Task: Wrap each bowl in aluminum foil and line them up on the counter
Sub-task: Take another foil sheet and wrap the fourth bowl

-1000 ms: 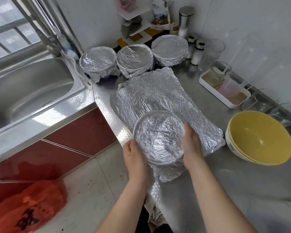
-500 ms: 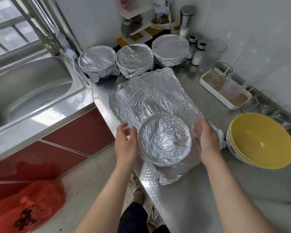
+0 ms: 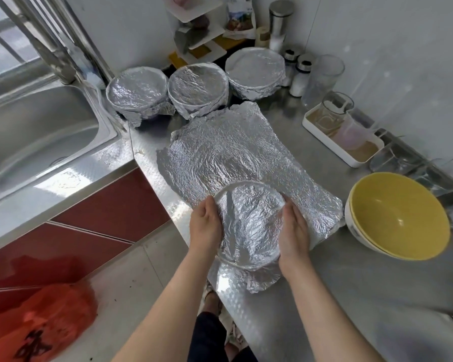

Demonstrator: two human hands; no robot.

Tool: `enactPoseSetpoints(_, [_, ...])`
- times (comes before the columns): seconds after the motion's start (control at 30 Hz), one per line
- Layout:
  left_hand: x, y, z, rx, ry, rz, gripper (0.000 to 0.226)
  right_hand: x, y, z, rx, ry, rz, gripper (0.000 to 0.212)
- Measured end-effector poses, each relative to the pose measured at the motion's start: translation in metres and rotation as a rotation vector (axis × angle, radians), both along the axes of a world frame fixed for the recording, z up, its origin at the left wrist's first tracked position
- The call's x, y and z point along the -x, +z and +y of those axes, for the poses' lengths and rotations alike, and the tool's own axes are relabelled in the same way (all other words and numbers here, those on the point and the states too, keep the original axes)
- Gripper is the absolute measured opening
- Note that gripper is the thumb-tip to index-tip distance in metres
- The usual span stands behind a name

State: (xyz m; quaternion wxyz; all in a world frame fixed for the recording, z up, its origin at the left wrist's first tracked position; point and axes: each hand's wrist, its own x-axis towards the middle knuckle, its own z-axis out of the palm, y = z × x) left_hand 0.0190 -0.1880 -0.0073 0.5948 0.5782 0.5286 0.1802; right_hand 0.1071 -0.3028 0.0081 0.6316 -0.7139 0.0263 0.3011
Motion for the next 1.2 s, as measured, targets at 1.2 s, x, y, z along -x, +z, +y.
enactPoseSetpoints(1.2, [0.009, -0.003, -0.004, -0.688, -0.471, 0.217, 0.041, -0.039, -0.012, 0.009, 0.385, 0.811, -0.882, 0.043])
